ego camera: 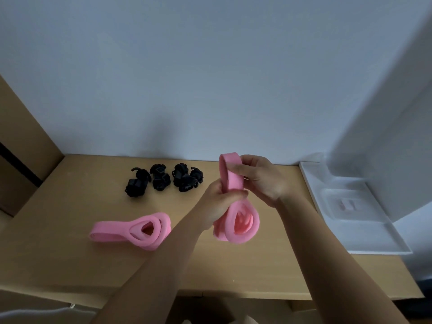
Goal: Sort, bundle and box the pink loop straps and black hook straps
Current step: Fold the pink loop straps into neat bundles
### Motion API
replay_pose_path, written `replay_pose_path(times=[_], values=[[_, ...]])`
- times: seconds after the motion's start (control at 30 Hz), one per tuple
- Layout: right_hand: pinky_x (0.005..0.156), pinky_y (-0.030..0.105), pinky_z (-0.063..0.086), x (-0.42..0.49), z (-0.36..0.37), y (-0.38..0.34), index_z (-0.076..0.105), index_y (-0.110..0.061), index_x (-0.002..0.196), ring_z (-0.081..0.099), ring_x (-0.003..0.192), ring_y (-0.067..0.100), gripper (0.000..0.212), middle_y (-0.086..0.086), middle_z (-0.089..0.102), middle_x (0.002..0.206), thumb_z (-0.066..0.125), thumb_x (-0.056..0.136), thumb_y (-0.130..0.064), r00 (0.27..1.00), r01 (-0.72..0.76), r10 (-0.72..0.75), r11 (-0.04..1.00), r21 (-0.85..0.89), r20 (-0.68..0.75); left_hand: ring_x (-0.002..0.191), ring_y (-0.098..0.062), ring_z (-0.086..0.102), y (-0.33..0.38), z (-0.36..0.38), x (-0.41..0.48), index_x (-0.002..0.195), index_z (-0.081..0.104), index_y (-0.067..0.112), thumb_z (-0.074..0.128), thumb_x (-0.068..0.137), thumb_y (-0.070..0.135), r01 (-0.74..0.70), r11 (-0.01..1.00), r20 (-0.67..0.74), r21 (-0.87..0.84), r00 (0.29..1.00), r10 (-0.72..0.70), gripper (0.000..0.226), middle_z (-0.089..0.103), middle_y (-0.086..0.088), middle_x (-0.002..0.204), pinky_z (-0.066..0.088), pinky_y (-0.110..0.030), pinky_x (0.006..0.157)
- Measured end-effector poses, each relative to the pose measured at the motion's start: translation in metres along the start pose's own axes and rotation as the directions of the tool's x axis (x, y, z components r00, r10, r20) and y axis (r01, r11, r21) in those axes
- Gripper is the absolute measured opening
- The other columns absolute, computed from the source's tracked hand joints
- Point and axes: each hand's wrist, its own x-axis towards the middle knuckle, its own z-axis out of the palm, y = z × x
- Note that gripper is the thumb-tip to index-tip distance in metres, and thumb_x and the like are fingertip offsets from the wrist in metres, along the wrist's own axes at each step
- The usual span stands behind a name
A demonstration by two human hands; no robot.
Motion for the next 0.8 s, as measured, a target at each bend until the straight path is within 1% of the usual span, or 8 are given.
replay_pose_path(times=[0.17, 0.3, 0.33, 0.4, 0.47, 0.5, 0.6, 0.8], values=[[0.055, 0.029, 0.038, -0.001, 0.005, 0.041, 0.06, 0.002, 0.074, 0.047, 0.06, 0.016, 0.033, 0.005, 0.053, 0.064, 0.069, 0.08, -0.029, 0.897, -0.022, -0.15, 0.924, -0.381, -0.416, 0.067, -0.021, 0.062, -0.021, 0.009, 0.0, 0.092, 0.063, 0.004, 0.06, 0.086, 0.014, 0.192, 0.981, 0.061, 0.018, 0.979, -0.192, 0.012, 0.062, -0.009, 0.072, 0.05, -0.029, 0.067], [0.063, 0.025, 0.047, -0.007, -0.009, 0.067, 0.061, -0.009, 0.083, 0.056, 0.069, 0.014, 0.034, 0.0, 0.061, 0.077, 0.071, 0.078, -0.041, 0.835, -0.075, -0.214, 0.869, -0.49, -0.507, 0.061, -0.019, 0.058, -0.037, 0.006, 0.0, 0.088, 0.062, 0.005, 0.06, 0.087, 0.016, 0.283, 0.955, 0.076, -0.092, 0.958, -0.277, 0.011, 0.059, -0.007, 0.069, 0.049, -0.029, 0.066], [0.064, 0.023, 0.047, -0.012, -0.017, 0.071, 0.061, -0.01, 0.088, 0.056, 0.073, 0.014, 0.034, -0.001, 0.061, 0.08, 0.068, 0.08, -0.042, 0.864, -0.096, -0.143, 0.894, -0.438, -0.483, 0.059, -0.018, 0.056, -0.04, 0.002, 0.002, 0.086, 0.061, 0.006, 0.059, 0.088, 0.016, 0.292, 0.945, 0.08, -0.146, 0.956, -0.283, 0.01, 0.057, -0.006, 0.068, 0.048, -0.028, 0.065], [0.072, 0.023, 0.049, -0.024, -0.026, 0.085, 0.06, -0.011, 0.102, 0.059, 0.084, 0.016, 0.04, -0.001, 0.064, 0.09, 0.062, 0.085, -0.046, 0.97, -0.171, 0.102, 0.934, -0.313, -0.223, 0.059, -0.017, 0.056, -0.045, -0.003, 0.007, 0.084, 0.06, 0.006, 0.055, 0.09, 0.014, 0.299, 0.922, 0.088, -0.244, 0.954, -0.286, 0.011, 0.056, -0.006, 0.069, 0.048, -0.028, 0.064], [0.08, 0.028, 0.05, -0.034, -0.028, 0.109, 0.062, -0.014, 0.111, 0.062, 0.088, 0.016, 0.043, 0.002, 0.067, 0.1, 0.06, 0.085, -0.049, 0.961, -0.253, 0.272, 0.937, -0.239, 0.047, 0.06, -0.017, 0.056, -0.05, -0.005, 0.015, 0.082, 0.058, 0.007, 0.053, 0.09, 0.013, 0.318, 0.895, 0.056, -0.313, 0.947, -0.316, 0.011, 0.055, -0.007, 0.07, 0.048, -0.028, 0.063], [0.08, 0.028, 0.05, -0.037, -0.027, 0.119, 0.064, -0.017, 0.111, 0.062, 0.087, 0.015, 0.038, 0.003, 0.068, 0.1, 0.06, 0.087, -0.046, 0.952, -0.279, 0.297, 0.94, -0.195, 0.074, 0.06, -0.016, 0.056, -0.052, -0.004, 0.019, 0.081, 0.058, 0.008, 0.054, 0.09, 0.013, 0.333, 0.886, 0.033, -0.323, 0.939, -0.341, 0.011, 0.056, -0.006, 0.069, 0.048, -0.027, 0.062], [0.079, 0.031, 0.051, -0.037, -0.026, 0.134, 0.067, -0.015, 0.104, 0.062, 0.084, 0.017, 0.03, 0.004, 0.069, 0.095, 0.062, 0.087, -0.039, 0.951, -0.305, 0.292, 0.94, -0.152, -0.099, 0.062, -0.017, 0.058, -0.064, 0.0, 0.032, 0.083, 0.058, 0.009, 0.056, 0.089, 0.013, 0.372, 0.882, 0.002, -0.289, 0.922, -0.388, 0.007, 0.059, -0.005, 0.07, 0.048, -0.028, 0.066], [0.085, 0.036, 0.055, -0.021, -0.032, 0.152, 0.059, -0.012, 0.107, 0.064, 0.091, 0.023, 0.03, 0.006, 0.066, 0.101, 0.059, 0.089, -0.037, 0.903, -0.411, 0.357, 0.882, -0.233, -0.238, 0.057, -0.014, 0.06, -0.075, 0.005, 0.062, 0.084, 0.06, 0.013, 0.062, 0.088, 0.016, 0.466, 0.883, -0.041, -0.059, 0.883, -0.468, 0.006, 0.062, -0.002, 0.067, 0.049, -0.025, 0.063]])
